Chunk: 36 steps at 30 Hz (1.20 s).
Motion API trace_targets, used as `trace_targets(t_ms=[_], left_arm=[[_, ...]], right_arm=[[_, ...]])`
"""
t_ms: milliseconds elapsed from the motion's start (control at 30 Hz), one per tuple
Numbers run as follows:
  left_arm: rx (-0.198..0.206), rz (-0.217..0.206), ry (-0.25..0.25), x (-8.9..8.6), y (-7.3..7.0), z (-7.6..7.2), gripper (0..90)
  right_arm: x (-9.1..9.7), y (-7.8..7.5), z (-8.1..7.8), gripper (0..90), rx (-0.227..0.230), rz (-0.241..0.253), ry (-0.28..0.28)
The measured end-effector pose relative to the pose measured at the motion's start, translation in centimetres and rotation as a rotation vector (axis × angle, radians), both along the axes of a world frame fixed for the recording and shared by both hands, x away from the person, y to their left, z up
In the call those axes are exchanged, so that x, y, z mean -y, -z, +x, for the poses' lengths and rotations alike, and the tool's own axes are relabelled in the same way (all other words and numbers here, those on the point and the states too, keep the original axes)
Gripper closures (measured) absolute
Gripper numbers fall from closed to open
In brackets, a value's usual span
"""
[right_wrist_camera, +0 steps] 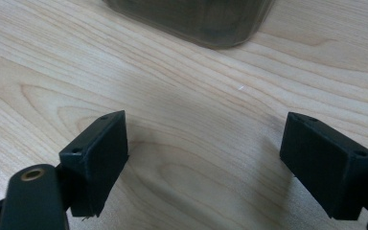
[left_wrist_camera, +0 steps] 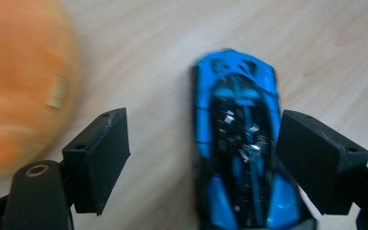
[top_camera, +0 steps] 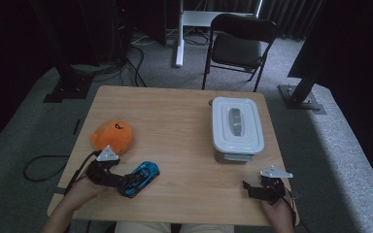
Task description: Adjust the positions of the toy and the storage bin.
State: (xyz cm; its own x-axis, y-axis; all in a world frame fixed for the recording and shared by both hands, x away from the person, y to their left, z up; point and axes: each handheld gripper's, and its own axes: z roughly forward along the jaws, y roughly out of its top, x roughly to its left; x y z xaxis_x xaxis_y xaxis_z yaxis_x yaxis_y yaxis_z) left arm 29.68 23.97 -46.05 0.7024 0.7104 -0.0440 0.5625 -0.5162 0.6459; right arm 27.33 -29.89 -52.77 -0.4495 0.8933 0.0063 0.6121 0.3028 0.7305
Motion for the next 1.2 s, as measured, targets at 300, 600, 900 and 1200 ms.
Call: trace_targets(t_ms=[300,600,900,1200], left_arm=[[-0.05,0.011,0.007,1.5,1.8,-0.3,20.0],[-0.07,0.09,0.016,3.2,3.1,-0.4,19.9],[-0.079,0.125,0.033,4.0,3.7,-0.4,20.2],[-0.072,0.162,0.035,4.3,4.1,-0.4,24.7]], right_arm=[[0.0,0.0,0.0,16.3,0.0,0.0,0.0],[0.0,0.0,0.0,16.3,0.0,0.0,0.003],[0.0,0.0,0.0,16.3,0.0,0.0,0.003],[0.0,0.0,0.0,16.3,-0.001,0.0,0.006]])
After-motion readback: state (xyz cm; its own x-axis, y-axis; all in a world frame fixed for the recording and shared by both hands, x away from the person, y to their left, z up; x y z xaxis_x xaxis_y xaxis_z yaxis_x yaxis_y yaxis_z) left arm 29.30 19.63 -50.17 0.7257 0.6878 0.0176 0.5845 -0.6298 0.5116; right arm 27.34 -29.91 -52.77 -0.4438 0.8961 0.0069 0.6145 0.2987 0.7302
